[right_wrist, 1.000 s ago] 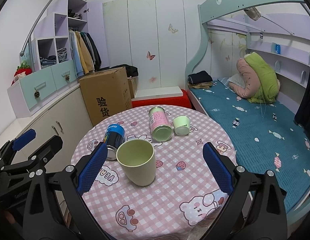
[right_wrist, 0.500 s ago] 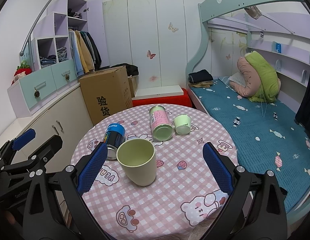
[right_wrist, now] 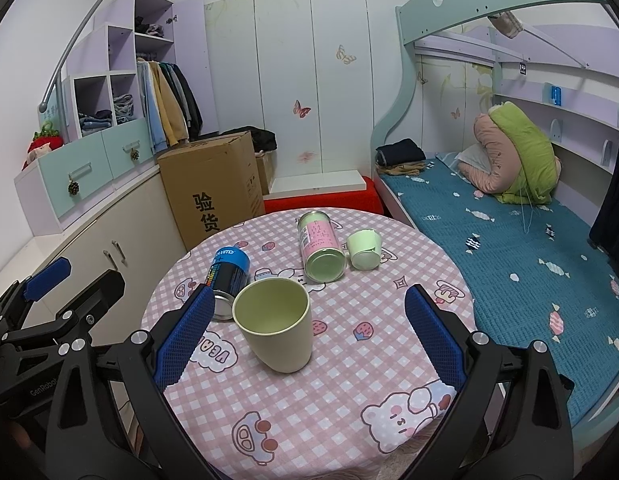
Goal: Flip cup upright
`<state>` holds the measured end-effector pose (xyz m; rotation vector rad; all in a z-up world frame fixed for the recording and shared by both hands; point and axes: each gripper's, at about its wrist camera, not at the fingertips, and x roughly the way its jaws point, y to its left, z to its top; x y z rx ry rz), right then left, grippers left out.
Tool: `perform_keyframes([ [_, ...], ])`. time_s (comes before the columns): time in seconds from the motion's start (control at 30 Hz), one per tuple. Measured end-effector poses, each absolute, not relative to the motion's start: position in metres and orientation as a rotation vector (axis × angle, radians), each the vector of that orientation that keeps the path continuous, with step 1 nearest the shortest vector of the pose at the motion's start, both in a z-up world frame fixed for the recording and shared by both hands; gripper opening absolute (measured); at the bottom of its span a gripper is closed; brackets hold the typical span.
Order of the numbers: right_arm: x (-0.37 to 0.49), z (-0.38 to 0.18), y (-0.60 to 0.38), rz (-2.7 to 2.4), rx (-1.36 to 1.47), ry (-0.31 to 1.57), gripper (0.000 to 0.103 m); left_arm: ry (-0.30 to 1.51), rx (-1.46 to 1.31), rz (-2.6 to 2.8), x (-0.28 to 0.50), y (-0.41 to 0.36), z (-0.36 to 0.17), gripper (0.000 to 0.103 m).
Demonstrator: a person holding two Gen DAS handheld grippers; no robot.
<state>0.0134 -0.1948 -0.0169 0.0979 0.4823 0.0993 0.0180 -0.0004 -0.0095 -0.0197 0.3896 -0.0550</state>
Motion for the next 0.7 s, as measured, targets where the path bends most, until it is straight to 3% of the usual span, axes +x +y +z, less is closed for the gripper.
perform_keyframes([
  [0.7,0.0173,-0.0236,-0.193,0.099,0.095,0.494,0.096,0.408,-0.03,-0.05,0.0258,0.0036,-0.0124,0.095],
])
